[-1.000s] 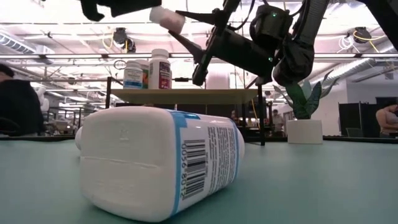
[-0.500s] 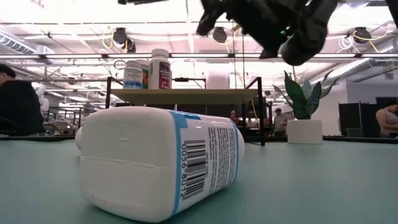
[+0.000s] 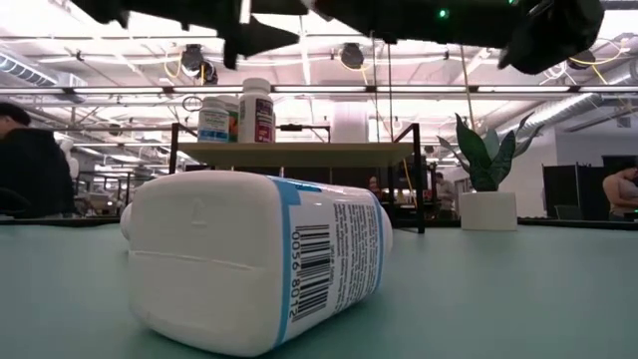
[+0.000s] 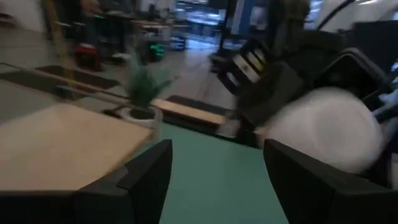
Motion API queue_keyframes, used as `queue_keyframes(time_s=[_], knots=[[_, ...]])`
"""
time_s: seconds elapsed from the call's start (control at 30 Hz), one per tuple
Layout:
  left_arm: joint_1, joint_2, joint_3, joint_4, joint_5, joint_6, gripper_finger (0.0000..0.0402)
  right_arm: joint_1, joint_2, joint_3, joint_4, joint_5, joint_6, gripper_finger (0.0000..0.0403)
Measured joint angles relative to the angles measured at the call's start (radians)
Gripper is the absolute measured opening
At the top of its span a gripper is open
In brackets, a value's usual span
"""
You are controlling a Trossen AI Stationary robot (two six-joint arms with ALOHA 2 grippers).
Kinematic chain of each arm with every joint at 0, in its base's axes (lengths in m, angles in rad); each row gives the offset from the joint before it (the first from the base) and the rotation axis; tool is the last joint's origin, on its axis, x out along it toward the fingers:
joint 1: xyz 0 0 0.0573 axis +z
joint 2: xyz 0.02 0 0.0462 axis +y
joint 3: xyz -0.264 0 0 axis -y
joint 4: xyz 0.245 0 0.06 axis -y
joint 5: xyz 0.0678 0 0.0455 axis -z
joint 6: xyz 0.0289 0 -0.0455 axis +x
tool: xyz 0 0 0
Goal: Pick and place medicine bottles onto shelf by color
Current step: Put the transparent medicine bottle on the shelf
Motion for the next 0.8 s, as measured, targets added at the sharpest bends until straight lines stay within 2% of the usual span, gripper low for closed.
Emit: queue_keyframes(time_s=[0.1,0.27,0.33,0.43,0.5,0.63,0.8], knots=[[0.015,0.058,0.000,0.103,0.008,-0.036,0.0255,0.031,0.005,0.000,0.010,0.166,-0.186,0.0157],[0.048,0.115,0.000,0.196,0.039,-0.126,0.0255,0.046,0.009,0.001,0.033,0.294,-0.325,0.0157],[0.051,0.136,0.000,0.239,0.090,-0.119,0.0255,0.043,0.009,0.001,0.038,0.308,-0.339,0.0157],[0.044,0.173,0.000,0.284,0.226,-0.045,0.0255,0.040,0.009,0.002,0.046,0.316,-0.331,0.0157],[0.041,0.190,-0.002,0.309,0.259,-0.001,0.0256,0.041,0.009,0.001,0.045,0.327,-0.309,0.0157],[0.035,0.198,-0.002,0.329,0.230,0.050,0.0270,0.044,0.008,0.001,0.043,0.322,-0.290,0.0157],[0.034,0.199,-0.002,0.332,0.208,0.045,0.0321,0.047,0.008,0.001,0.038,0.305,-0.326,0.0157]])
